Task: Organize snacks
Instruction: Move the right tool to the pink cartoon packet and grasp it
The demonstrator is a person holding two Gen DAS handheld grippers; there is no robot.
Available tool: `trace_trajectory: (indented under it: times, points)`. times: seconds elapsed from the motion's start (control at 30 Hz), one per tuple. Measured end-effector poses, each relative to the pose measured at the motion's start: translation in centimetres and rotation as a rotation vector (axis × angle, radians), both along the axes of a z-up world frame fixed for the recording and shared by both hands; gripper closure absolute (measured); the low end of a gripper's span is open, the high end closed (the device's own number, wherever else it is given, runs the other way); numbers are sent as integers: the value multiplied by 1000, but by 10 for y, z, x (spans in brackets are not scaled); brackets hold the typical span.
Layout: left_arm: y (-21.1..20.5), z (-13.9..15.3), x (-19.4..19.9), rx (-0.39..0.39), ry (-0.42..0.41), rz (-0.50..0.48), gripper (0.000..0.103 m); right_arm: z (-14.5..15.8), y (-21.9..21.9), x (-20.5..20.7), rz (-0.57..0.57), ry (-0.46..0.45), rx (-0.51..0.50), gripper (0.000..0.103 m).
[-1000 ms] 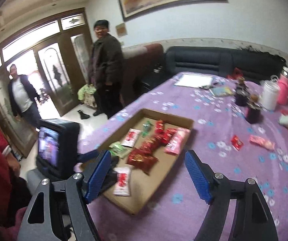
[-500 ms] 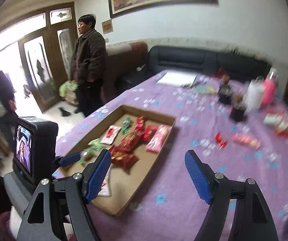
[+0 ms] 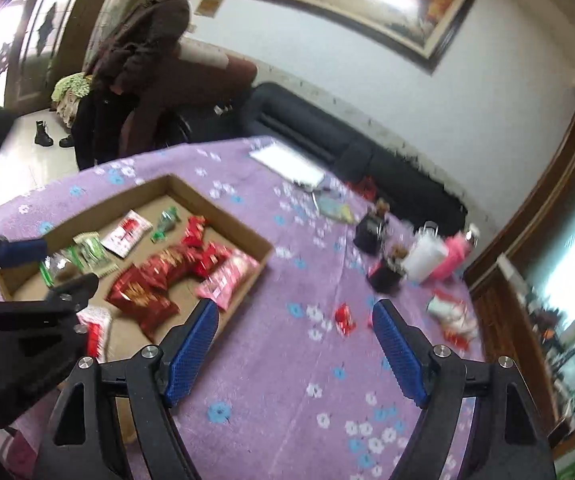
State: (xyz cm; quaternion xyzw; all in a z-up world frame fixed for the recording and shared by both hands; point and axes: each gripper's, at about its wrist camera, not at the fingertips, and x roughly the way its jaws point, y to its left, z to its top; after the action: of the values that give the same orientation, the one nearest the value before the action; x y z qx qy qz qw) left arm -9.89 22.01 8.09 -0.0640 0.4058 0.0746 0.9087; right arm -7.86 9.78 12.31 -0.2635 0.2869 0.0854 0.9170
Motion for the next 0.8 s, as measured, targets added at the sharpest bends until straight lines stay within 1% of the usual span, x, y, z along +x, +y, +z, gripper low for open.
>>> trace_trajectory:
  times: [0.1,0.33,0.4,0.5,0.53,0.63,0.73,0.8]
  points:
    - [-13,-3,3,17,14,-17,42,-13,-30,13,-34,79,59,22]
    - [-31,-2,11,29,27,-43,42,-33,-105,32,-146,184,177,22]
    - [-36,-2,12,8,32,-64,42,-37,-129,41,-187,196,205,22]
    - [-43,-3,16,-68,45,-107,42,-38,-170,56,-256,210,276,21]
    - [-47,-5,18,-83,49,-117,42,-38,-185,62,-283,213,306,21]
    - [-55,-7,21,-113,45,-142,42,-42,-232,83,-369,229,413,21]
    - [-63,-8,23,-127,36,-169,42,-46,-259,100,-404,239,490,21]
    - [-67,-8,23,-134,36,-183,42,-47,-269,110,-410,232,532,21]
